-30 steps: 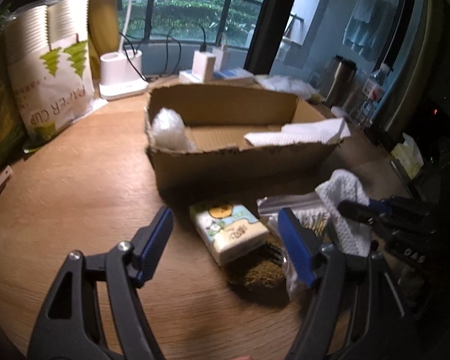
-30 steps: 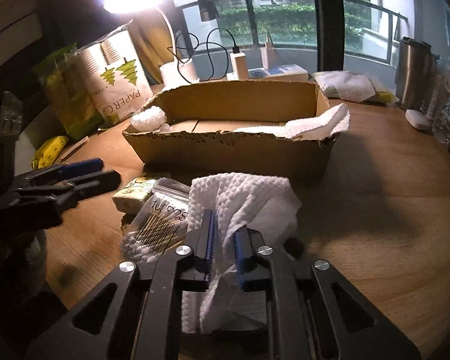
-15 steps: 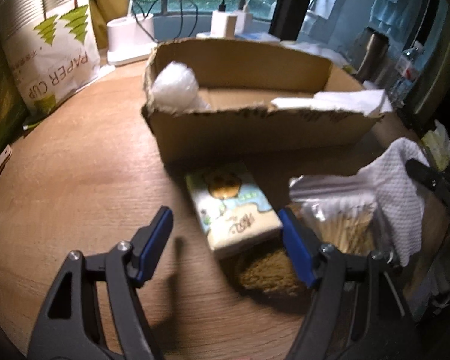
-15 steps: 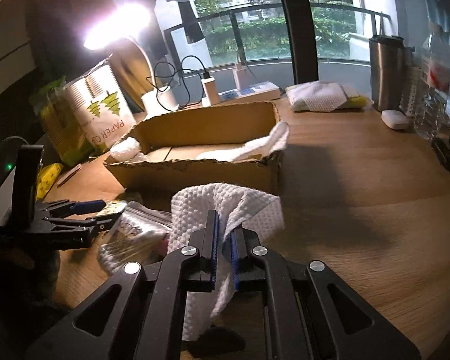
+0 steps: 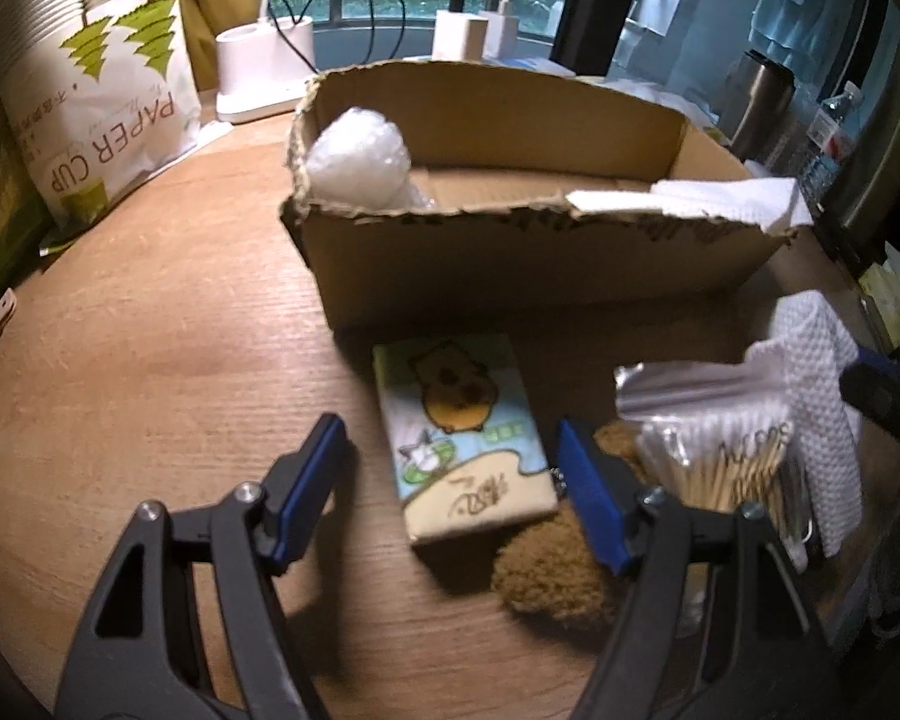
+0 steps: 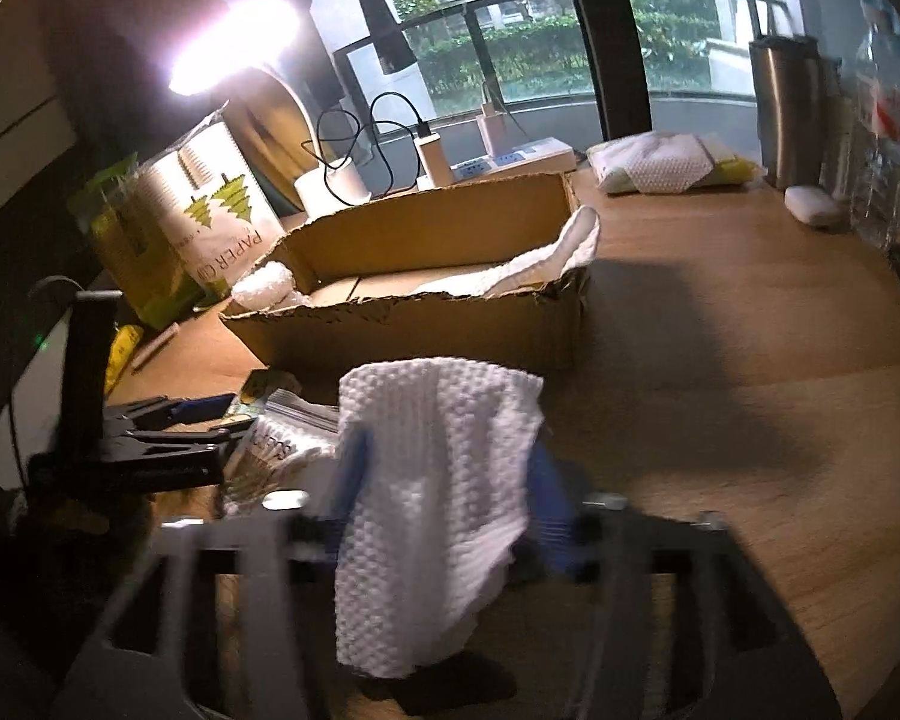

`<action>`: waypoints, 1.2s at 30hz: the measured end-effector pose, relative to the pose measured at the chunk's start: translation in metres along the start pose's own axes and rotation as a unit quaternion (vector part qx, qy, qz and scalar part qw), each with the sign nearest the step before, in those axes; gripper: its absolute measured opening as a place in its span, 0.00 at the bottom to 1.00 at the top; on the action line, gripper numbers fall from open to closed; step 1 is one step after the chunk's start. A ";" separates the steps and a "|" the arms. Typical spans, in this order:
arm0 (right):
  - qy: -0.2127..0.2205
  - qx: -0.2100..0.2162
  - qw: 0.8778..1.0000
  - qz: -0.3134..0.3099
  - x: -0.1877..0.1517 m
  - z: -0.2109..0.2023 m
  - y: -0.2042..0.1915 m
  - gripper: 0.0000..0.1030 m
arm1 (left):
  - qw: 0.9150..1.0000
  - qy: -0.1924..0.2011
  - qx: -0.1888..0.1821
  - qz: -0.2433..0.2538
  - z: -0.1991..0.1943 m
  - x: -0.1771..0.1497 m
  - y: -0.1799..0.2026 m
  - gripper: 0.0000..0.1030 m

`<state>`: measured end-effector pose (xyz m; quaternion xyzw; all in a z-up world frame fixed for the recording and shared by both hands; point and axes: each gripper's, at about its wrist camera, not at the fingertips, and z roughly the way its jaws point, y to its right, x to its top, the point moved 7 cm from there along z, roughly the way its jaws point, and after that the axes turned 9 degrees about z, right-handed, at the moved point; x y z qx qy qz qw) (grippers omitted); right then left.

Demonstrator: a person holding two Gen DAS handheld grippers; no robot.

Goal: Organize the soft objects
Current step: 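Grasp the capybara-print tissue pack with the left gripper, then carry the towel with the right gripper while the left gripper carries the tissue pack over the box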

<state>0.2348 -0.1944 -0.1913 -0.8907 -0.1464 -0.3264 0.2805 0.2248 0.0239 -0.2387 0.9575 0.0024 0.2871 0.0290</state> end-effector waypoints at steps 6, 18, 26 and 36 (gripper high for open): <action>-0.016 -0.005 1.000 -0.023 -0.008 0.010 -0.014 0.59 | 1.000 0.009 -0.010 0.016 0.000 0.001 0.003 0.51; -0.017 -0.032 0.997 -0.063 -0.016 0.012 -0.025 0.11 | 0.998 0.045 -0.044 0.014 -0.026 0.002 0.003 0.49; 0.028 -0.042 0.996 -0.069 0.009 -0.021 -0.032 0.10 | 0.995 0.087 -0.048 0.017 -0.062 0.015 0.002 0.49; 0.056 -0.038 0.994 -0.087 0.038 -0.037 -0.048 0.10 | 0.990 0.134 -0.038 0.031 -0.098 0.043 -0.002 0.49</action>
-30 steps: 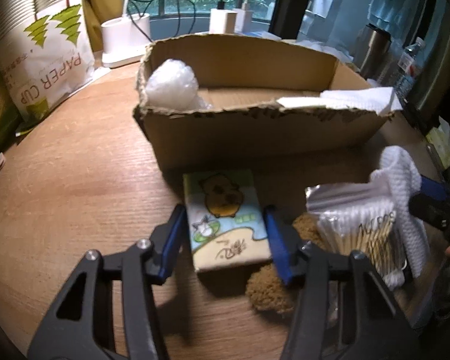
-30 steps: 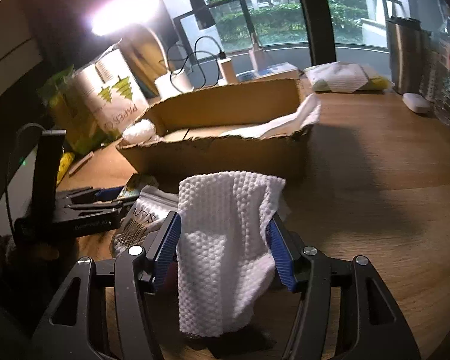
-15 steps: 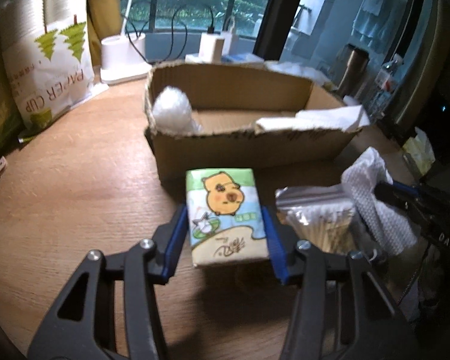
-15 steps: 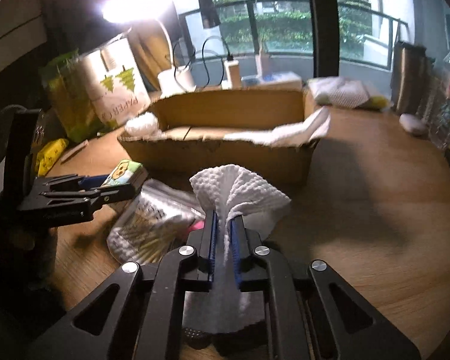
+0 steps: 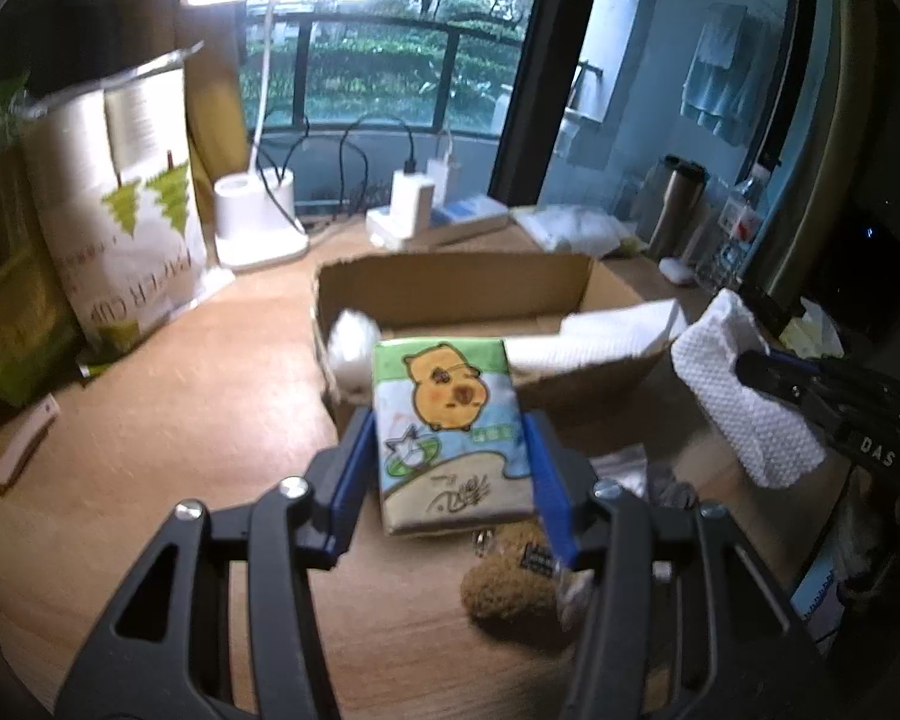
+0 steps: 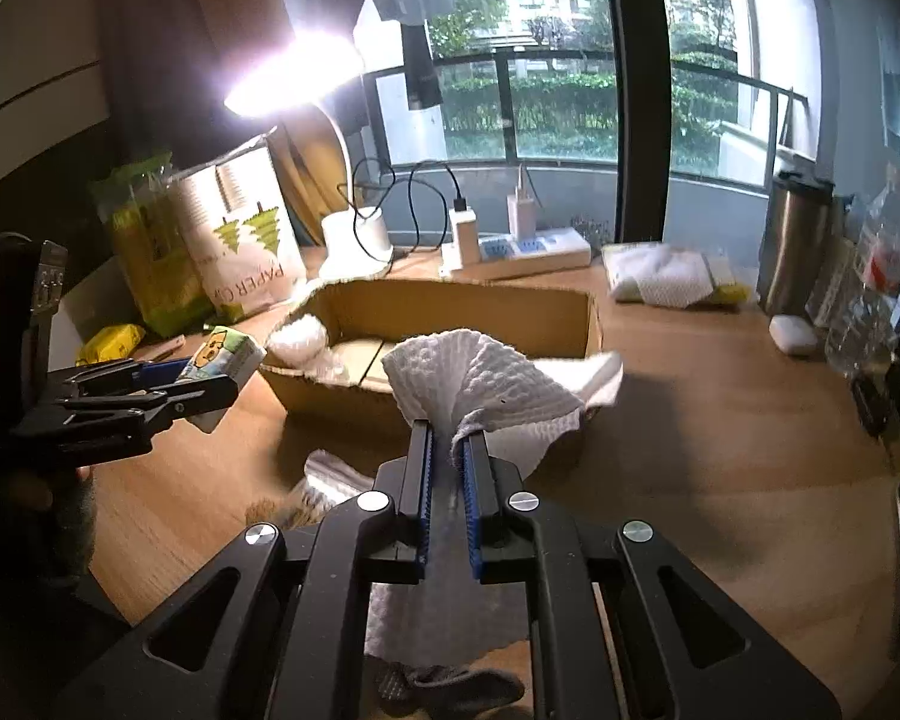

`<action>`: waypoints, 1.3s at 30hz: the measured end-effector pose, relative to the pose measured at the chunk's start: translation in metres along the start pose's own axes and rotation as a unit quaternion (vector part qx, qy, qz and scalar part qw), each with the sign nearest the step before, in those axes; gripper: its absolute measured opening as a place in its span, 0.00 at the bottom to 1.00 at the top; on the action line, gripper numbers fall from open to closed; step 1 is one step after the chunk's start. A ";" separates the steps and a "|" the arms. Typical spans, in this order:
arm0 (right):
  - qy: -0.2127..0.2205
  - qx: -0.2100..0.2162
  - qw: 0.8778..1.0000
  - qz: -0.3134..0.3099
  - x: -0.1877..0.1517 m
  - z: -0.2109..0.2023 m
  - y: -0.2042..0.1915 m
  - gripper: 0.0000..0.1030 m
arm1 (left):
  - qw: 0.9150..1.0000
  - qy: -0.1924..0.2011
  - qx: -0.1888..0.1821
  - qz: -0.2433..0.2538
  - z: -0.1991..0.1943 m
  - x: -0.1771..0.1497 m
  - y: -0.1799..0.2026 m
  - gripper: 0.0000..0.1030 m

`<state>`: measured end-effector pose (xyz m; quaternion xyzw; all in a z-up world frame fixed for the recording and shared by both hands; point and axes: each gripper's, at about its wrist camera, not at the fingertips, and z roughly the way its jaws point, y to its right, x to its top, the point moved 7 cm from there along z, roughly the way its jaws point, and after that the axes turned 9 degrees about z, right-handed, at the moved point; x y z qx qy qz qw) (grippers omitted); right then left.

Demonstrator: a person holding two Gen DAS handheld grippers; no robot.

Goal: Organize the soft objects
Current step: 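Carry the towel with the right gripper while the left gripper carries the tissue pack over the box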

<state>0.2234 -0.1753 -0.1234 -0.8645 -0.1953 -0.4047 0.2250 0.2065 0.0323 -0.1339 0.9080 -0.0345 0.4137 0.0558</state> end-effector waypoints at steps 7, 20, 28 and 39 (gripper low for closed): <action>0.015 0.000 1.000 -0.010 0.027 0.002 0.002 0.10 | 0.999 0.033 0.016 0.016 -0.003 0.030 0.000 0.49; 0.021 -0.003 1.000 -0.022 0.065 0.027 0.008 0.10 | 0.997 0.056 0.040 0.022 0.022 0.060 -0.012 0.49; 0.000 -0.011 1.000 -0.017 0.075 0.067 0.017 0.10 | 0.998 0.039 0.040 0.014 0.062 0.059 -0.020 0.49; -0.065 -0.038 0.997 -0.020 0.067 0.138 0.034 0.10 | 0.999 -0.019 0.024 0.014 0.122 0.041 -0.023 0.49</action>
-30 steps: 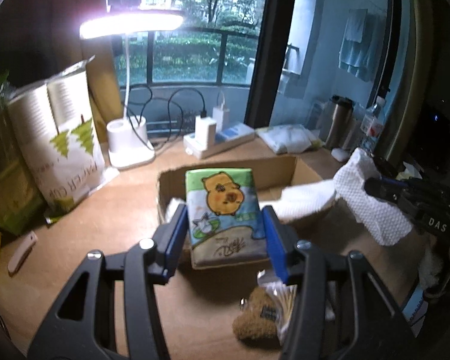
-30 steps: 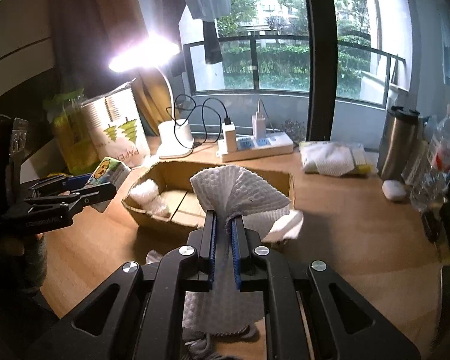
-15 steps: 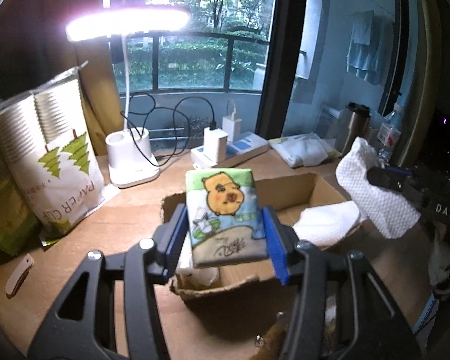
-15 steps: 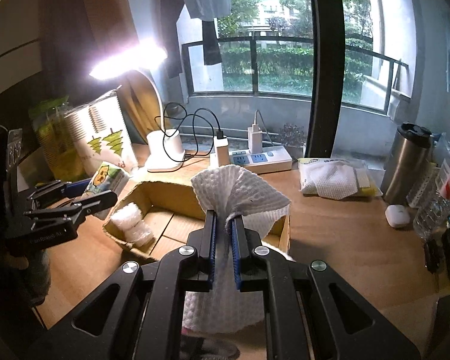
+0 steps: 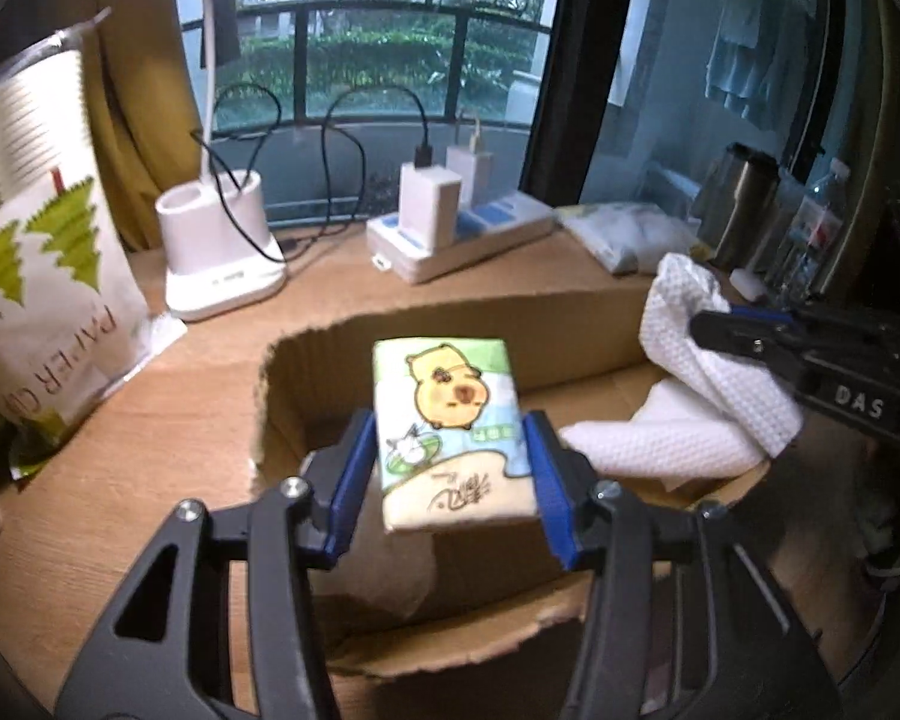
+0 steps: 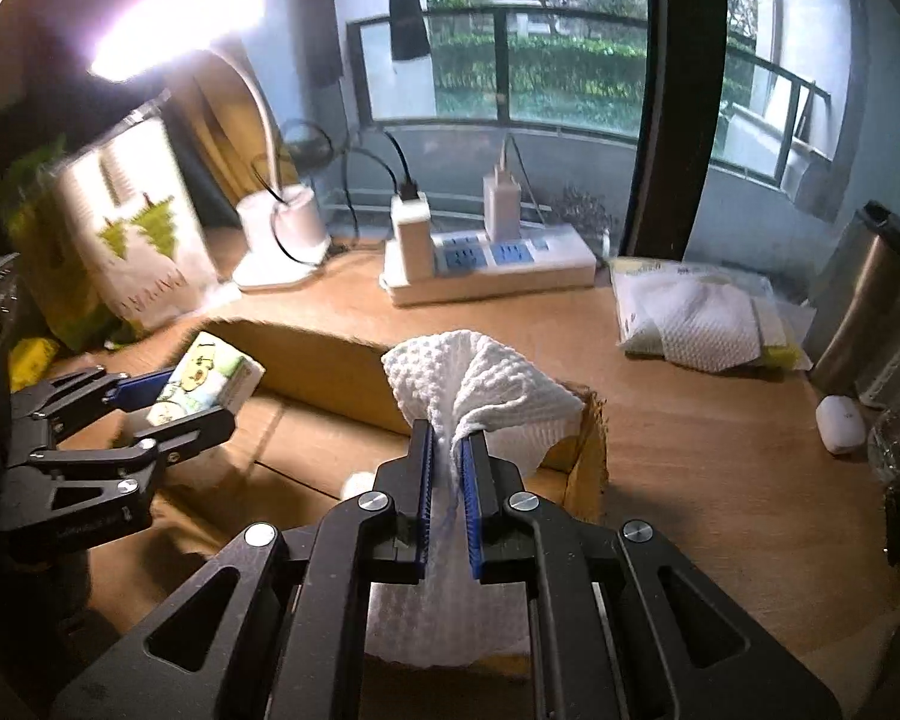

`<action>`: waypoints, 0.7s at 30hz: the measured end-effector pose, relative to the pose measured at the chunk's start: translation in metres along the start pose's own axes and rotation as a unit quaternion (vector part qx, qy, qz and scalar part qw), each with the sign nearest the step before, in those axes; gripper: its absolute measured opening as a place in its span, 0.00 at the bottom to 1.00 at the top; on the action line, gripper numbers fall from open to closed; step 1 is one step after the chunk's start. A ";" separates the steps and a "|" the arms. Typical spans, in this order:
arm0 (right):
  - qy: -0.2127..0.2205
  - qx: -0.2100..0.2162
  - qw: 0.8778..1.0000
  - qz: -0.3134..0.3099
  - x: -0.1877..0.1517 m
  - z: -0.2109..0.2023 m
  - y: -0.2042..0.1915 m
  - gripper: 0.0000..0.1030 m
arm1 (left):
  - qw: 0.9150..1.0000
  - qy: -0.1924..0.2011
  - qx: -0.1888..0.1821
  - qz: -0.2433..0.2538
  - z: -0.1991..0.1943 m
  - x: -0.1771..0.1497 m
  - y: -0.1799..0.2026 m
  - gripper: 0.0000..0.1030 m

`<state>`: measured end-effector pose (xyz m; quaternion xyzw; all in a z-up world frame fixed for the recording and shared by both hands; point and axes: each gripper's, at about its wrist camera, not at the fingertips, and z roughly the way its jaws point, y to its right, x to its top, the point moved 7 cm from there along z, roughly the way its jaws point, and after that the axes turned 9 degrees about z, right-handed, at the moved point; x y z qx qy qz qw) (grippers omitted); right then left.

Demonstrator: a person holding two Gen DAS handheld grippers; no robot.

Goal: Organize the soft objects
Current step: 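Carry the towel with the right gripper while the left gripper carries the tissue pack over the box, then release the towel from the right gripper while the left gripper drops the tissue pack into the box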

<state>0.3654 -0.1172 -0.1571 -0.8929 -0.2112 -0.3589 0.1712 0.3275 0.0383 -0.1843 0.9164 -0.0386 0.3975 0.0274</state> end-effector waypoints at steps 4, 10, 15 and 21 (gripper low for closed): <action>-0.019 -0.006 1.000 0.015 -0.008 0.018 0.008 0.10 | 1.000 -0.010 0.002 0.011 0.008 -0.003 0.002 0.50; -0.034 -0.019 0.999 0.026 -0.019 0.033 0.014 0.10 | 1.000 -0.017 0.001 0.006 0.011 -0.002 0.001 0.52; -0.031 -0.020 0.999 0.022 -0.018 0.028 0.008 0.30 | 1.000 -0.020 0.001 0.002 0.006 0.001 0.004 0.61; -0.013 -0.016 1.000 0.024 -0.016 0.006 0.007 0.44 | 1.000 -0.005 0.014 -0.006 -0.012 0.006 0.004 0.69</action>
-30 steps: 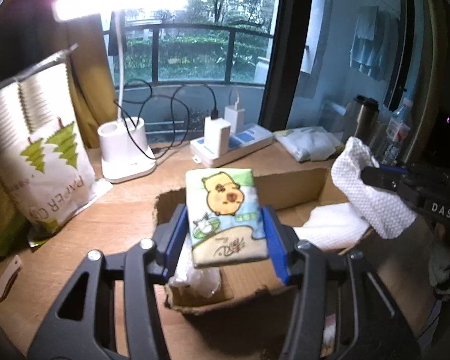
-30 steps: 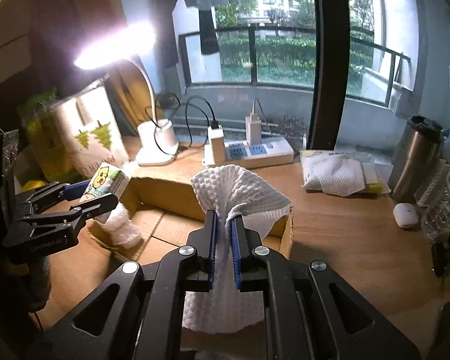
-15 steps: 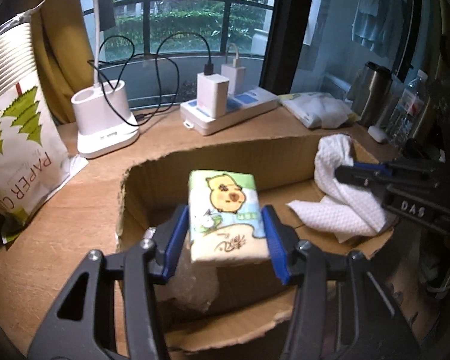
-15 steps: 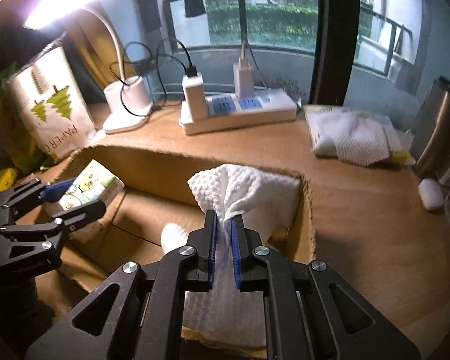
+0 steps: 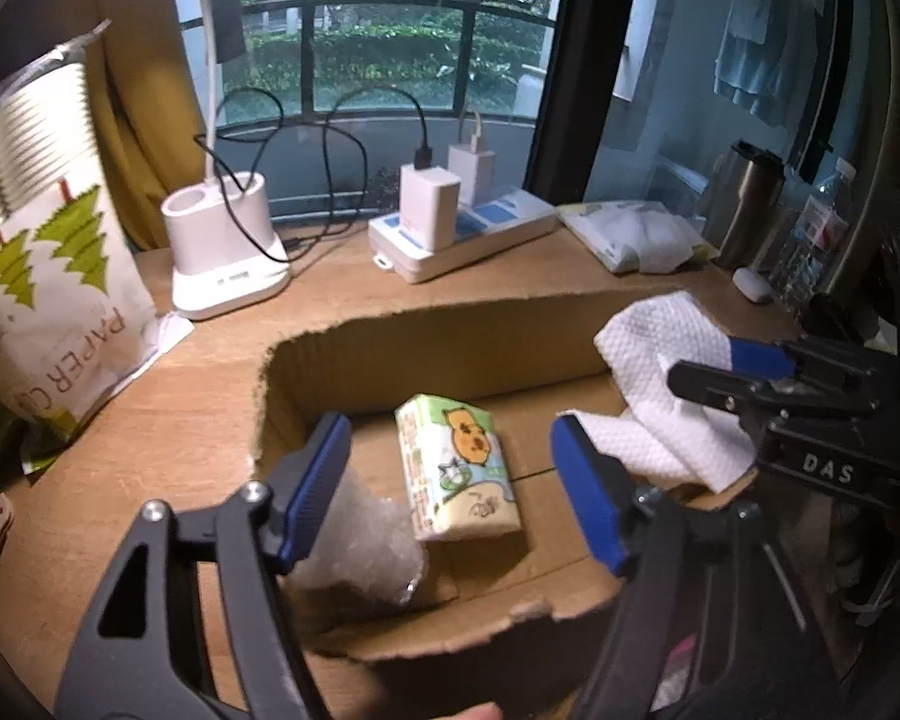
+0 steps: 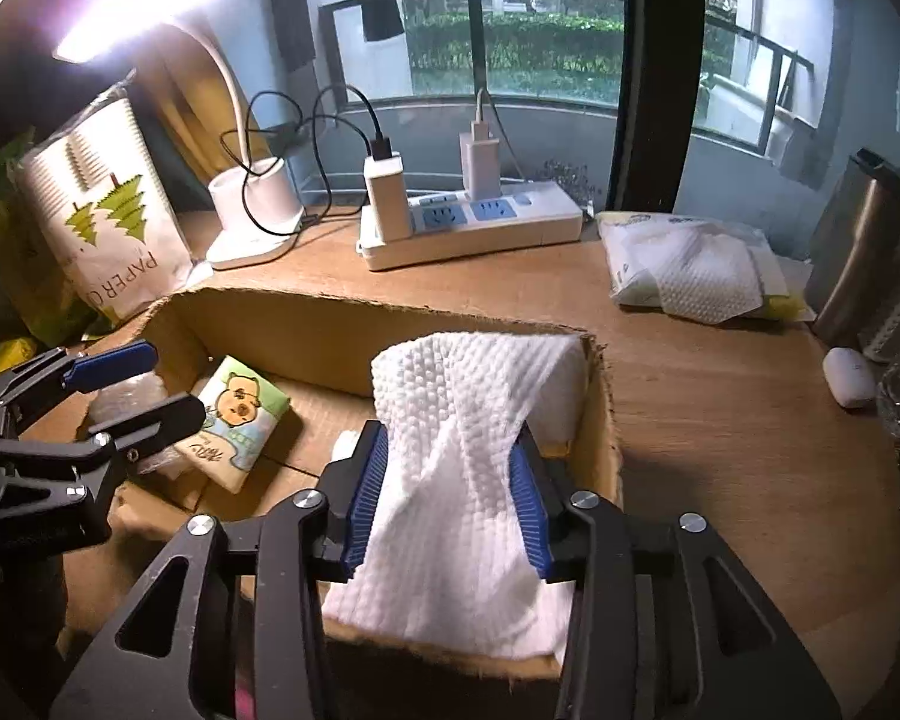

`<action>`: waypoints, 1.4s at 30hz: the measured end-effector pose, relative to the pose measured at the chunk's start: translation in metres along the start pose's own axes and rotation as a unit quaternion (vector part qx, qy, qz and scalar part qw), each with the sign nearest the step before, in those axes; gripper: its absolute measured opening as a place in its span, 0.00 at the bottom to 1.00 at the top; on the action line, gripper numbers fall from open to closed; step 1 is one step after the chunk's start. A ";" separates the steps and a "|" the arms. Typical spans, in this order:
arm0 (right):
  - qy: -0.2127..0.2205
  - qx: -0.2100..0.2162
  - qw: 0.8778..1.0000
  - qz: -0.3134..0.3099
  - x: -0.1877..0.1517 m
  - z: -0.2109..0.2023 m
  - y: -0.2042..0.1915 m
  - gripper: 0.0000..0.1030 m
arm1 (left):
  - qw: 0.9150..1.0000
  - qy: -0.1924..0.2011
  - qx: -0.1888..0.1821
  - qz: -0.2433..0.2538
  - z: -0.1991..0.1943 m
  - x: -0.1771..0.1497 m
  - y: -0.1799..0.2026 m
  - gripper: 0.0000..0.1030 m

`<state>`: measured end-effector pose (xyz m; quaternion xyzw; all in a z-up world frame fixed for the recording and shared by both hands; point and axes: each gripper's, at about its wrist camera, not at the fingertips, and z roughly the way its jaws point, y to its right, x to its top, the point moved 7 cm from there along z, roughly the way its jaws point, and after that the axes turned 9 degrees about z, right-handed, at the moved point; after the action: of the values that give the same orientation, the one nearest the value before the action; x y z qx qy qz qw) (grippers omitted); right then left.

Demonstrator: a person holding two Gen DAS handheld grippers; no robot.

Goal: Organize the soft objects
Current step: 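Release the towel from the right gripper while the left gripper drops the tissue pack into the box, then grasp the gray sock on the desk with the right gripper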

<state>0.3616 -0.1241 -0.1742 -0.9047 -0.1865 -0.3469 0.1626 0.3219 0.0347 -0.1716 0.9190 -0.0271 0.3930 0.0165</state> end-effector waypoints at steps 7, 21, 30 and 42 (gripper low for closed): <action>0.020 -0.001 1.000 -0.004 -0.007 -0.032 -0.002 0.46 | 1.000 0.024 0.014 -0.004 -0.030 0.005 -0.001 0.71; 0.063 -0.005 0.998 -0.009 -0.020 -0.087 -0.010 0.53 | 0.999 0.050 0.009 0.008 -0.077 -0.004 0.016 0.71; 0.075 -0.005 0.997 -0.011 -0.038 -0.112 -0.023 0.53 | 0.998 0.057 0.004 0.008 -0.099 -0.021 0.022 0.72; 0.065 -0.013 0.998 0.001 -0.085 -0.127 -0.027 0.54 | 0.999 0.034 -0.019 0.004 -0.104 -0.062 0.031 0.83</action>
<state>0.2188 -0.1739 -0.1384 -0.8826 -0.1702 -0.4070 0.1629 0.2023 0.0109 -0.1448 0.9044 -0.0376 0.4236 0.0336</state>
